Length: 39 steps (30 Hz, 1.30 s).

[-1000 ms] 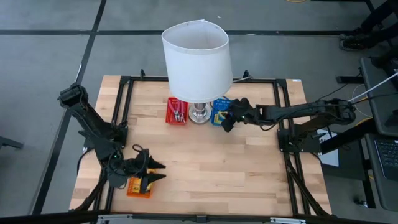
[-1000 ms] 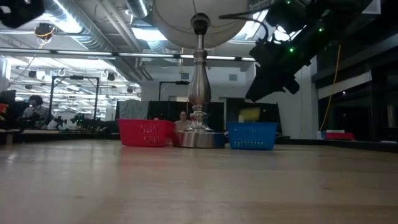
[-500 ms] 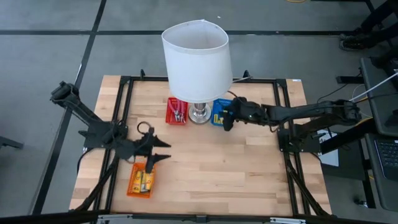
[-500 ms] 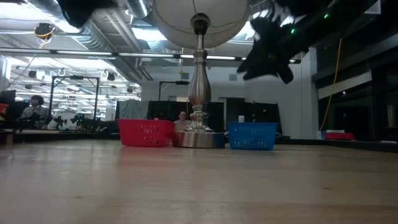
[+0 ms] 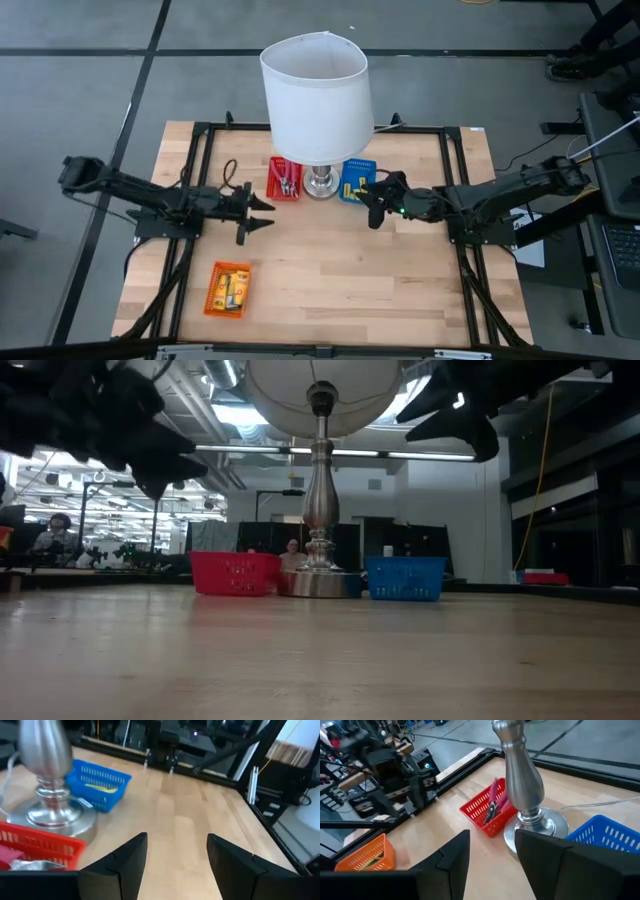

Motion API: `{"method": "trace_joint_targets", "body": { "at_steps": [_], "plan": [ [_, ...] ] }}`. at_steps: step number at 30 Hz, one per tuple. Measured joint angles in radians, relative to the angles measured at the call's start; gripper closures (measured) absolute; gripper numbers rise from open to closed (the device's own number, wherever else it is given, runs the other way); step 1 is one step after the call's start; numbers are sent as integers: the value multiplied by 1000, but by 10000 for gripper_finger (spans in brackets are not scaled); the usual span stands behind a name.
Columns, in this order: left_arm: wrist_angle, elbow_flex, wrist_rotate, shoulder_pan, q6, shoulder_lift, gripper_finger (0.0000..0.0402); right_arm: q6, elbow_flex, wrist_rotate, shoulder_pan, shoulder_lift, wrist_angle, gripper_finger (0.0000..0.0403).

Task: Pick & Place School Supplies
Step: Return to Home Position

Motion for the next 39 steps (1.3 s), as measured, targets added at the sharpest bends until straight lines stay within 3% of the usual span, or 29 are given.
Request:
{"method": "trace_joint_targets", "body": {
  "at_steps": [5, 12, 21, 25, 32, 36, 39],
  "plan": [
    [202, -141, 105, 125, -9, -65, 199, 36, 0, 34, 36, 0, 2, 243],
    [-55, -140, 132, 166, 51, -219, 199, 51, 2, 94, 103, 0, 16, 243],
    [-385, -140, 71, 169, 80, -587, 199, 60, 2, 212, 199, 0, 23, 243],
    [-427, -140, 64, 170, 109, -724, 199, 57, 2, 250, 224, 0, 22, 243],
    [-426, -140, 47, 202, 142, -766, 199, 98, 2, 276, 249, 0, -92, 243],
    [-427, -140, 54, 203, 117, -757, 199, 280, -3, 253, 294, 3, -367, 243],
    [-426, -140, 50, 203, 108, -756, 199, 435, -42, 255, 397, 0, -444, 243]
  ]
}}
